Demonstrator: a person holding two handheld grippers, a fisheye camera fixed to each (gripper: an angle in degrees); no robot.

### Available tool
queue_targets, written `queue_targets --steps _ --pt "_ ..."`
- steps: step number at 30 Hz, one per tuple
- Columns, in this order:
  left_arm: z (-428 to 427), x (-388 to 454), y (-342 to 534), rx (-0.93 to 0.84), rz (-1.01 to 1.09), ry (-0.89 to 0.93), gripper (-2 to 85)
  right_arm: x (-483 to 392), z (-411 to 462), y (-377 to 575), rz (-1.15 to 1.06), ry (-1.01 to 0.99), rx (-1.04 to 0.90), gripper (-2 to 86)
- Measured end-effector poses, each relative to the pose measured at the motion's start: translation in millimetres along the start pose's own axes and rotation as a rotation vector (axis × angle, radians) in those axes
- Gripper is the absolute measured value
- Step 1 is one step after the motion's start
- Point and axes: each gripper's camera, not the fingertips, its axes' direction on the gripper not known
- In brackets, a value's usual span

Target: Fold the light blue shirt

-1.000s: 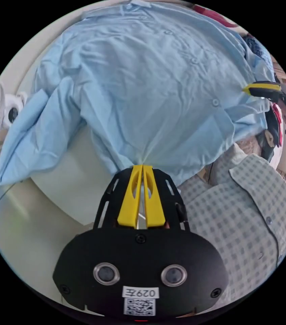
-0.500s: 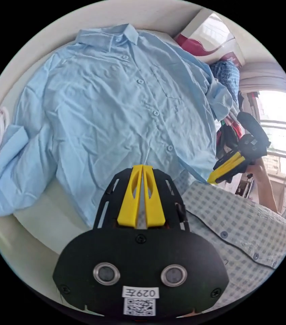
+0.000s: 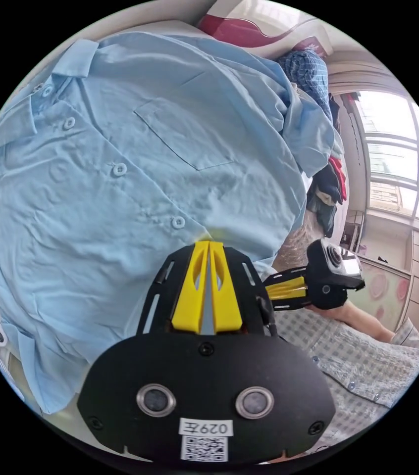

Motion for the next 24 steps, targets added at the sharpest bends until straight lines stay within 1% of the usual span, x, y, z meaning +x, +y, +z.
queue_targets --steps 2,4,5,6,7,9,10,11,12,13,14,15,16,17,18,19,21,23,24 --pt "-3 2 5 -0.004 -0.004 -0.042 -1.0 4 -21 18 0.015 -0.064 0.122 -0.4" --pt "-6 7 14 0.007 -0.011 -0.107 -1.0 14 -56 30 0.034 -0.140 0.310 -0.4" --pt "-6 7 16 0.008 -0.014 -0.119 -1.0 16 -62 28 0.040 -0.142 0.338 -0.4" --pt "-4 7 17 -0.001 -0.024 -0.151 -1.0 20 -69 18 0.053 -0.120 0.340 -0.5" --pt "-4 8 18 0.008 -0.014 -0.145 -1.0 23 -66 3 0.063 -0.075 0.290 -0.5" --pt "-5 10 17 0.011 -0.017 -0.148 -1.0 17 -61 -15 -0.010 -0.148 0.226 -0.5" --pt "-5 13 16 0.010 -0.013 -0.163 -1.0 7 -56 -23 -0.064 -0.183 0.161 -0.5" --pt "-5 15 16 0.010 -0.010 -0.173 -1.0 -1 -54 -26 -0.108 -0.186 0.124 -0.5" --pt "-4 20 16 0.011 -0.004 -0.197 -1.0 -15 -49 -26 -0.175 -0.146 0.040 -0.5" --pt "-3 26 17 0.013 0.007 -0.225 -1.0 -24 -54 -20 -0.190 -0.053 0.030 -0.5" --pt "-3 29 17 0.014 0.012 -0.238 -1.0 -26 -60 -15 -0.182 -0.010 0.058 -0.5" --pt "-2 33 17 0.016 0.017 -0.259 -1.0 -23 -79 -3 -0.147 0.038 0.153 -0.5" --pt "-2 36 16 0.015 0.013 -0.267 -1.0 -12 -103 9 -0.091 0.020 0.268 -0.4" --pt "-2 36 15 0.013 0.009 -0.267 -1.0 -6 -115 14 -0.064 -0.008 0.327 -0.4" --pt "-3 35 14 0.008 0.002 -0.258 -1.0 10 -134 21 -0.010 -0.073 0.425 -0.4" --pt "-3 33 12 0.000 -0.009 -0.238 -1.0 24 -144 20 0.037 -0.113 0.468 -0.4" --pt "-5 27 9 -0.011 -0.027 -0.199 -1.0 37 -143 6 0.063 -0.112 0.436 -0.4" --pt "-6 23 7 -0.021 -0.043 -0.167 -1.0 41 -127 -14 0.035 -0.152 0.328 -0.4" --pt "-6 22 5 -0.025 -0.047 -0.158 -1.0 37 -114 -20 -0.011 -0.217 0.260 -0.4"
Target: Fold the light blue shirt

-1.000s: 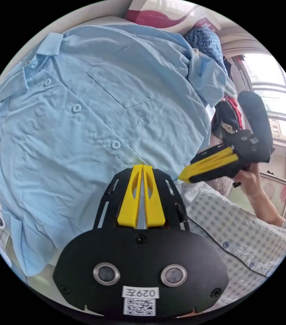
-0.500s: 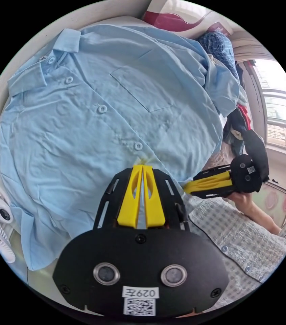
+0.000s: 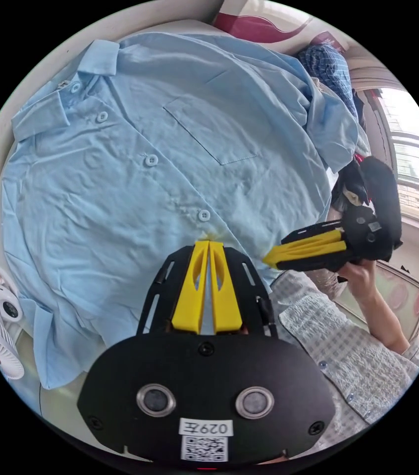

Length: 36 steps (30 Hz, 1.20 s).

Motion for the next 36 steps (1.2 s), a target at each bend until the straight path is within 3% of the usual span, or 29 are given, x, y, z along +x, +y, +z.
queue_targets --steps 6,8,10,12,14,16,19,25,28,32,36 --pt "-1 8 -3 -0.008 -0.025 -0.024 -1.0 -12 26 39 0.004 0.012 -0.046 -0.4" --pt "-1 13 -4 -0.005 -0.027 -0.051 -1.0 -6 50 46 0.004 0.087 -0.190 -0.4" --pt "-2 19 -4 0.001 -0.036 -0.077 -1.0 4 104 65 -0.020 0.304 -0.471 -0.4" --pt "-2 19 -3 0.009 -0.051 -0.076 -1.0 10 128 86 -0.065 0.423 -0.566 -0.4" --pt "-3 18 -3 0.016 -0.070 -0.066 -1.0 11 113 102 -0.051 0.384 -0.464 -0.4" --pt "-3 19 -6 0.003 -0.083 -0.071 -1.0 5 59 115 -0.046 0.157 -0.141 -0.3" --pt "-3 26 -12 -0.025 -0.083 -0.113 -1.0 -3 9 117 -0.110 0.001 0.127 0.0" --pt "-5 27 -16 -0.029 -0.094 -0.121 -1.0 -5 20 120 -0.178 0.102 0.057 4.8" --pt "-5 25 -19 -0.037 -0.104 -0.114 -1.0 4 33 136 -0.206 0.048 0.077 8.2" --pt "-6 25 -22 -0.047 -0.098 -0.122 -1.0 18 54 137 -0.220 0.054 0.099 7.2" --pt "-8 13 -20 -0.029 -0.111 -0.061 -1.0 -12 68 168 -0.460 -0.131 0.103 0.9"
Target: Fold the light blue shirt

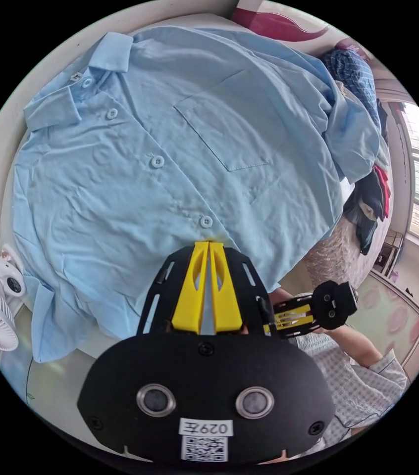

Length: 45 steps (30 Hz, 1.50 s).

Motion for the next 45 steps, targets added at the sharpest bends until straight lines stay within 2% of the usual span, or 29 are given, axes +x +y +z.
queue_targets --steps 3,6,9,13,17,19,22,27,29,31,40,42,45 --pt "0 -9 2 0.018 0.005 0.044 -1.0 -50 -12 19 -0.127 0.107 0.048 -0.1" --pt "-1 -9 2 0.021 0.020 0.039 -1.0 -56 -48 35 -0.072 0.286 0.147 -0.3" --pt "-2 -7 0 0.015 0.025 0.022 -1.0 -20 -79 47 0.073 0.423 0.240 -0.4" --pt "-2 -8 -1 0.016 0.030 0.018 -1.0 32 -70 38 0.132 0.185 0.246 -0.4" --pt "-3 -10 1 0.035 0.032 0.024 -1.0 36 -28 19 0.144 0.251 0.133 -0.4" --pt "-3 -11 2 0.044 0.034 0.029 -1.0 44 -1 13 0.150 0.181 0.034 -0.3" --pt "-4 -11 2 0.048 0.032 0.030 -1.0 32 1 19 0.081 0.110 0.006 -0.1" --pt "-5 -4 -2 0.035 0.040 -0.015 -1.0 18 -54 47 0.119 0.288 0.184 2.3" --pt "-5 -2 -3 0.029 0.038 -0.022 -1.0 30 -60 47 0.152 0.275 0.167 5.0" --pt "-6 -4 -4 0.027 0.030 -0.013 -1.0 48 -50 37 0.174 0.177 0.099 8.4" --pt "-8 0 -11 0.010 0.028 -0.021 -1.0 36 4 9 0.096 0.152 -0.056 9.2" --pt "-9 1 -13 0.003 0.027 -0.025 -1.0 36 -4 15 0.114 0.159 -0.039 8.9" --pt "-10 4 -16 -0.005 0.029 -0.033 -1.0 32 -30 25 0.125 0.170 0.101 8.1"
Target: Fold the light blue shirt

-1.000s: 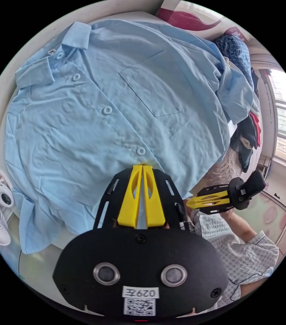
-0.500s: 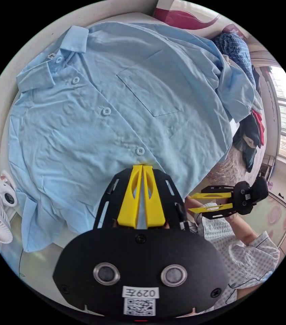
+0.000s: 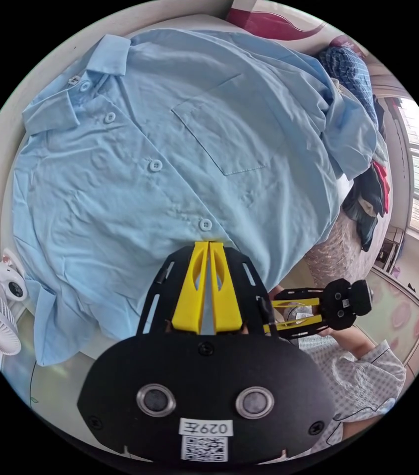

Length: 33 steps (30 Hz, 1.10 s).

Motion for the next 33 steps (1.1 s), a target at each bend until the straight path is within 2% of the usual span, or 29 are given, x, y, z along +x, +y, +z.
queue_targets --steps 3,9,15,18,21,23,26,28,30,32,33 --pt "-1 2 -2 -0.004 -0.002 -0.007 -1.0 3 -7 -6 0.013 0.062 0.037 8.2" --pt "-4 8 -7 -0.015 -0.004 -0.025 -1.0 2 21 -32 -0.034 -0.095 -0.036 8.5" --pt "-7 16 -12 -0.030 -0.005 -0.051 -1.0 -6 35 -21 -0.045 -0.074 -0.201 1.3" --pt "-9 21 -14 -0.033 -0.002 -0.069 -1.0 -4 19 -18 -0.031 -0.143 -0.132 1.0" --pt "-11 25 -16 -0.032 -0.001 -0.084 -1.0 -9 -3 -25 -0.028 -0.048 -0.006 2.6" --pt "-13 27 -17 -0.034 0.000 -0.091 -1.0 -3 -1 -39 0.016 -0.040 -0.004 5.5" --pt "-15 29 -19 -0.044 -0.003 -0.099 -1.0 9 28 -61 0.074 -0.120 -0.158 3.4" --pt "-17 31 -22 -0.057 0.000 -0.108 -1.0 10 63 -58 0.122 -0.062 -0.357 0.9" --pt "-19 33 -25 -0.068 0.003 -0.117 -1.0 12 83 -42 0.158 0.006 -0.460 0.2" --pt "-20 36 -28 -0.085 0.010 -0.130 -1.0 13 85 -25 0.168 -0.019 -0.432 -0.1" --pt "-21 38 -31 -0.098 0.014 -0.141 -1.0 12 74 -17 0.173 -0.085 -0.338 -0.2"
